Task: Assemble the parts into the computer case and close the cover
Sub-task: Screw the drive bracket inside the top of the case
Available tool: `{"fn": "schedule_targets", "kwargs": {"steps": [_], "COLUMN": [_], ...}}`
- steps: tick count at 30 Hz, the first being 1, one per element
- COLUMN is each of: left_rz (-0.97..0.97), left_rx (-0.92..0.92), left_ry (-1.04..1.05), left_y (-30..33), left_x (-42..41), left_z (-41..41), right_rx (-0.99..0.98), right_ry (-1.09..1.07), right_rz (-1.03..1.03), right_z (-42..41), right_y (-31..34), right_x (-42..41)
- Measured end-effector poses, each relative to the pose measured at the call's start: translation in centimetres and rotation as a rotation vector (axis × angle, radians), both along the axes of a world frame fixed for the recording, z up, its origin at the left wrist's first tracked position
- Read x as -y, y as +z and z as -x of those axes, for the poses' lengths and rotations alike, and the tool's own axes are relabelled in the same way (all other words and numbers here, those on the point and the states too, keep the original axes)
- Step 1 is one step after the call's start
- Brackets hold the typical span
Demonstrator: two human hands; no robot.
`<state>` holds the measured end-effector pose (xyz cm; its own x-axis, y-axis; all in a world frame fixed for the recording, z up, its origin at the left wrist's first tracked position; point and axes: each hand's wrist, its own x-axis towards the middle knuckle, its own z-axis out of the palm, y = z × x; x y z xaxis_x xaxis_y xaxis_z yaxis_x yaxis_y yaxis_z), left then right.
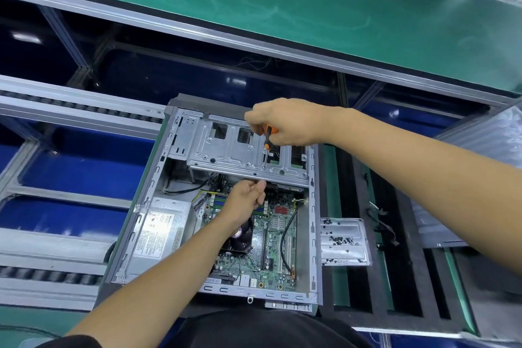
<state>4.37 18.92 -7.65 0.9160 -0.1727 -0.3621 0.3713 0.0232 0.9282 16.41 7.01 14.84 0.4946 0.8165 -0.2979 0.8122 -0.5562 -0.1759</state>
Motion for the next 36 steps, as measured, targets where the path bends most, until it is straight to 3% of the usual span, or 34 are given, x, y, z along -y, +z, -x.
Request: {"fn": "schedule_targets", "kwargs": {"steps": [3, 5, 9, 11, 17, 24, 30, 34, 36], "left_rz": [0.009, 0.018, 0.018, 0.027, 0.035, 0.048, 0.052, 0.052, 0.043], "left_rx": [-0.003, -0.002, -0.007, -0.017, -0.02, -0.016, -0.02, -0.015, -0.016], "left_ry": [0.005, 0.006, 0.006, 0.01, 0.018, 0.019, 0.016, 0.012, 0.008], "left_y": [0.1, 0.1, 0.2, 0.2, 0.1, 0.0, -0.1, 0.1, 0.1], "left_x": [0.0, -0.1, 0.0, 0.0, 0.0, 0.0, 0.0, 0.1, 0.0], "left_z": [0.0, 0.1, 0.0, 0.0, 0.0, 0.0, 0.0, -0.1, 0.0], "right_rx": [0.236, 0.29, -0.061, -0.108, 0.31, -0.009, 0.264, -0.068, -0.056], "right_ry": [0.056, 0.052, -0.065, -0.04, 0.097, 0.025, 0.1, -0.019, -0.002], "right_rz": [0.078, 0.115, -0.006, -0.022, 0.145, 0.055, 0.131, 0.002, 0.002], "right_z": [-0.1, -0.1, 0.1, 0.1, -0.7, -0.1, -0.3, 0.2, 0.0], "right_y": [-0.1, -0.4, -0.3, 0.0, -0.1, 0.5, 0.1, 0.2, 0.3], "right_x": [0.2, 0.4, 0.6, 0.6, 0.7, 0.8, 0.9, 0.8, 0.8]}}
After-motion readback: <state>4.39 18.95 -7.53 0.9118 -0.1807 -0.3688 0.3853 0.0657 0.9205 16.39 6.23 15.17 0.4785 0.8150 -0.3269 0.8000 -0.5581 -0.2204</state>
